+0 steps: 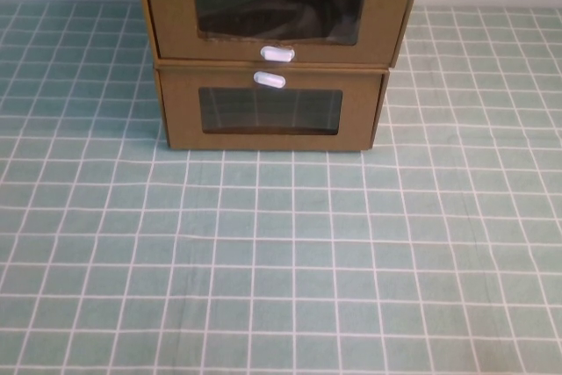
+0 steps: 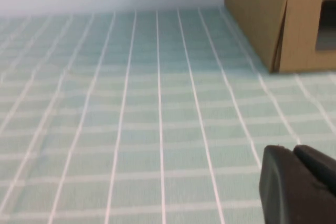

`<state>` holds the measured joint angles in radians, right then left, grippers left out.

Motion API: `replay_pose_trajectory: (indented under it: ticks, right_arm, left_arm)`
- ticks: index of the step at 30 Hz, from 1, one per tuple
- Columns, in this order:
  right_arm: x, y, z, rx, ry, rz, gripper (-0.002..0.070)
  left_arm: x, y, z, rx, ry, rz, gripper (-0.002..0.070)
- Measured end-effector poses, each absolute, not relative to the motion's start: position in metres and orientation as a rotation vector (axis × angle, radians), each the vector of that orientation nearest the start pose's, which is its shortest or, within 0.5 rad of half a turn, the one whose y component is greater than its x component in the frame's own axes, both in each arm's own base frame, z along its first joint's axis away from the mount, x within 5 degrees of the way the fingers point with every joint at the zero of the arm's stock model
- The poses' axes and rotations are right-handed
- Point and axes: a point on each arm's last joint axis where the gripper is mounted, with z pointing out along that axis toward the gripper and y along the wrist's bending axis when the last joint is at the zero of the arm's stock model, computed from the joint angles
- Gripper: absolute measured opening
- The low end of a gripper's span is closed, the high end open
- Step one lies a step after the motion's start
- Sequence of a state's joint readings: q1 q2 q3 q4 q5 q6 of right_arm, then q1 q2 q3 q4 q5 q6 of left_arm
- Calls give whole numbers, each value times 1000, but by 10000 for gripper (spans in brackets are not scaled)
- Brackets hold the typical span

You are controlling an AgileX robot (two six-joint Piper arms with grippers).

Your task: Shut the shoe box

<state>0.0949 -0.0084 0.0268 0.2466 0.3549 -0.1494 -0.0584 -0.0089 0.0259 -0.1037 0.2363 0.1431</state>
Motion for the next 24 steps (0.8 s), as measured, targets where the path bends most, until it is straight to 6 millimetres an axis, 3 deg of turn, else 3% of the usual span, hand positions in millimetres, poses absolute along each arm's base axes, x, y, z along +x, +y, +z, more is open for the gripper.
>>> replay_pose_trajectory:
  ticks: [5, 24]
  right_arm:
    - [52, 13, 174, -71, 1849, 202, -11]
    - [52, 13, 174, -71, 1849, 202, -11]
  left_arm:
    - [53, -6, 173, 121, 1846, -28, -5]
    - [53, -6, 173, 119, 1852, -29, -5]
